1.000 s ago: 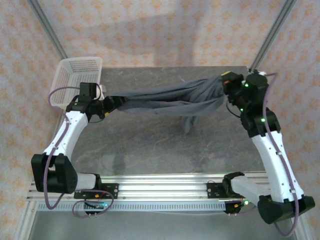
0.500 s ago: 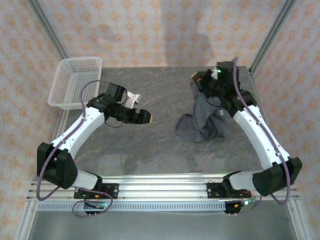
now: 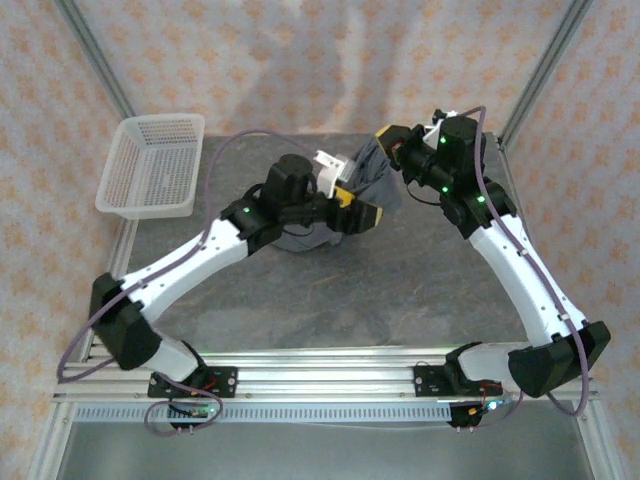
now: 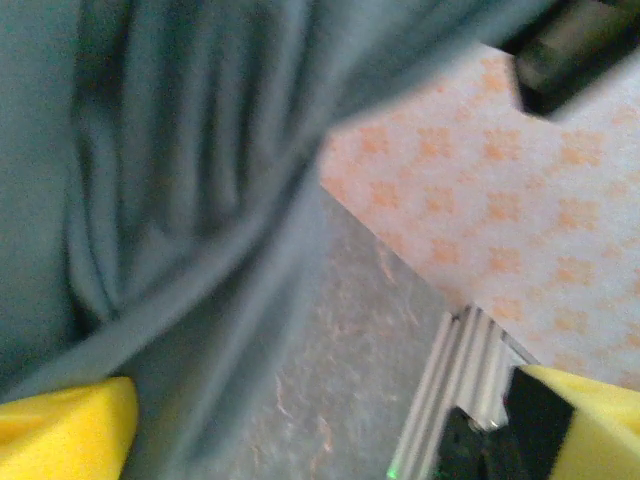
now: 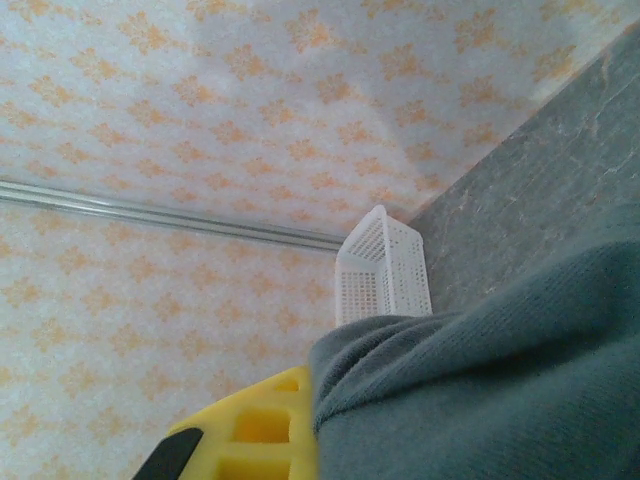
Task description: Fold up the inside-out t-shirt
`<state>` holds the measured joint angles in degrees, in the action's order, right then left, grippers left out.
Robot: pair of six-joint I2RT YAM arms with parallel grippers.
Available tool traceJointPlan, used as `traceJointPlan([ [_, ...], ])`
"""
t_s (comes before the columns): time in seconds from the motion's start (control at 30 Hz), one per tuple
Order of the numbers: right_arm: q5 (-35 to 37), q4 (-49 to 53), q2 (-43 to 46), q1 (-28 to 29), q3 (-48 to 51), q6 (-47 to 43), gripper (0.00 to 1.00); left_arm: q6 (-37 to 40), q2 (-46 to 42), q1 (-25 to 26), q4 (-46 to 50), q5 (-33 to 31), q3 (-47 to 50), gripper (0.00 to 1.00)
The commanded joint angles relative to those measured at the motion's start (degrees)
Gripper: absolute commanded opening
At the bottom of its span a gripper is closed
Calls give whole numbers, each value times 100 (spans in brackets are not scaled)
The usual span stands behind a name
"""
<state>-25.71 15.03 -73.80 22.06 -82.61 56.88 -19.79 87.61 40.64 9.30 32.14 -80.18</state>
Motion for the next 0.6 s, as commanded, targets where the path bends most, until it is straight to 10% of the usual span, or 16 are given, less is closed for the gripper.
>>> traceJointPlan([
  [0.0,203,-483,177,18,-272,261,0,111,442,197,-12,-787,-471,79],
  [0.17,818,-349,139,-35,-810,435,0,166,498,260,406,-1400,-75,1],
  [0.57,757,-494,-422,-1099,-2338,1430,0,25,874,681,1778,-1973,1428,0],
])
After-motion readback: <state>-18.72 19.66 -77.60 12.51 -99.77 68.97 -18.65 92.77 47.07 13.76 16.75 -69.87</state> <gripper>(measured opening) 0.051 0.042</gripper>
